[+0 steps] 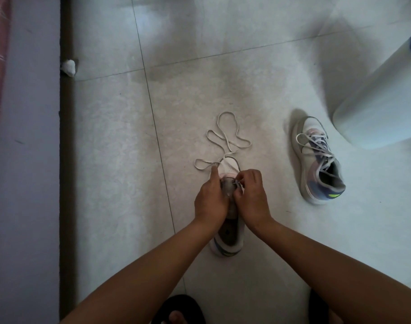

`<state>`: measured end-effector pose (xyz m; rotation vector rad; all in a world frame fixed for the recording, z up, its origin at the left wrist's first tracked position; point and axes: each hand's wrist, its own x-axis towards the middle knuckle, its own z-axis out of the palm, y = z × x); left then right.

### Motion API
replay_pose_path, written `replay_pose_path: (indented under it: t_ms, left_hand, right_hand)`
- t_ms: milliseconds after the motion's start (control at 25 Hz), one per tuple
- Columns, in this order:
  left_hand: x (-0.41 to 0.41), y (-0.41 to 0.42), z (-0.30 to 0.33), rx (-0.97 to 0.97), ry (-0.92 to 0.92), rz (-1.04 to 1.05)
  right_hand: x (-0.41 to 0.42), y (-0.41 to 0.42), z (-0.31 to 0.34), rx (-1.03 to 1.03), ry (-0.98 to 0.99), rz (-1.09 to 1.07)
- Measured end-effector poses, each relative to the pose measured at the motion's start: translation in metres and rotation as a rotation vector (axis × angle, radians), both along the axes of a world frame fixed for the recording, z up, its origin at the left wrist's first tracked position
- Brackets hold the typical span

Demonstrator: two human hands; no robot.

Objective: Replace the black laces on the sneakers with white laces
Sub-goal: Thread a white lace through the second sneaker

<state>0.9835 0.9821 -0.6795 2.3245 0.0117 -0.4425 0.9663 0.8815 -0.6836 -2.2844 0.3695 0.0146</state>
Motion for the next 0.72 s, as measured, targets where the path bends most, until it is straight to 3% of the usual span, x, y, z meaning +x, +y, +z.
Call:
replay_pose_path:
  t_ms: [80,200,280,600,720]
  left_hand:
    - [-0.001,0.001,0.001,0.004,-0.002,0.016]
    - [0.0,-0.001,-0.003,0.197,-0.03,-0.051]
    - [0.003,0.0,-0.004,0.228,-0.023,-0.071]
    - [0.021,0.028,-0.012,-0.198,0.129,0.039]
    - [0.027,0.033,-0.014,-0.322,0.23,0.111]
  right_hand:
    - [0.002,0.0,-0.001,-0.034,0.05,-0.011]
    - [0.003,-0.001,-0.002,-0.113,0.147,0.01]
    - [0.003,-0.004,0.001,-0.168,0.165,0.076]
    - [0.02,-0.022,0.002,-0.559,0.287,0.549]
    - [0.021,-0.018,0.012,-0.782,0.108,0.727]
